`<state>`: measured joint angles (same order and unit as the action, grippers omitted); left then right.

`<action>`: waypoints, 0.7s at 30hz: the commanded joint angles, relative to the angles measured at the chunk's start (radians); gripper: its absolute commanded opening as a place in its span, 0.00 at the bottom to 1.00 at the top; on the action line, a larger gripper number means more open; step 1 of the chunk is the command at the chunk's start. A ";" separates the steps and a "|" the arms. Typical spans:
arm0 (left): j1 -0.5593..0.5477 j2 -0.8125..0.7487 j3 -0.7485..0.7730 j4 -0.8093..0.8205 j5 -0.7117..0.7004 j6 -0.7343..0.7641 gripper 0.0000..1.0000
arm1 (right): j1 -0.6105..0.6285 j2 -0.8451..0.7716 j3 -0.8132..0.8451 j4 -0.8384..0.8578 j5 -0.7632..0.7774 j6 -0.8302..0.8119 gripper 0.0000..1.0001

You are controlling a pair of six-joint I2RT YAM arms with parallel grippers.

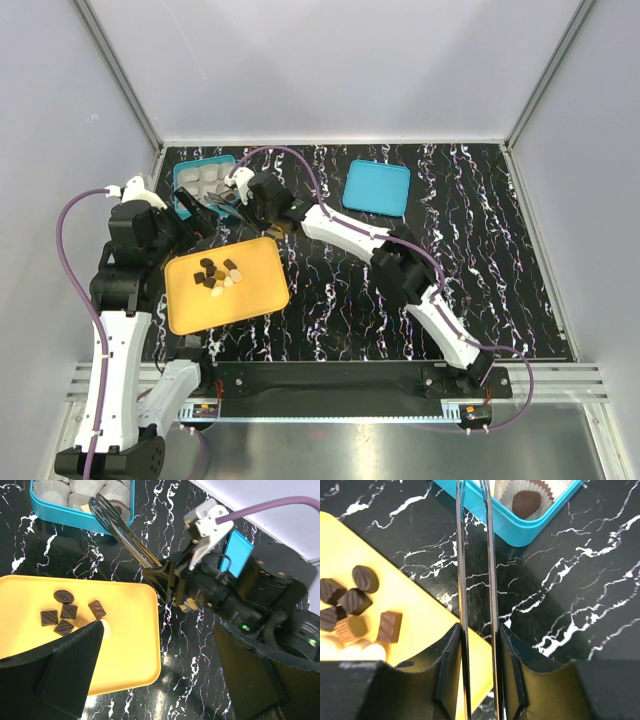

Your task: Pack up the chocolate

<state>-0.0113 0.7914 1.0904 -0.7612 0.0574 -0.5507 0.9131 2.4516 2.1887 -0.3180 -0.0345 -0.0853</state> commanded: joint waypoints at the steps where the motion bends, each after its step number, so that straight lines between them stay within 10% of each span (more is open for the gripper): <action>1: 0.005 -0.006 0.025 0.037 -0.008 0.009 0.99 | -0.005 -0.149 -0.042 0.074 0.018 -0.028 0.39; 21: 0.005 0.031 0.065 -0.012 -0.050 0.035 0.99 | 0.124 -0.621 -0.740 0.145 -0.005 -0.008 0.47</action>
<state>-0.0113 0.8207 1.1198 -0.7780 0.0212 -0.5297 0.9928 1.9076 1.4971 -0.2230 -0.0616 -0.0860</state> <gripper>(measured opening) 0.988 0.462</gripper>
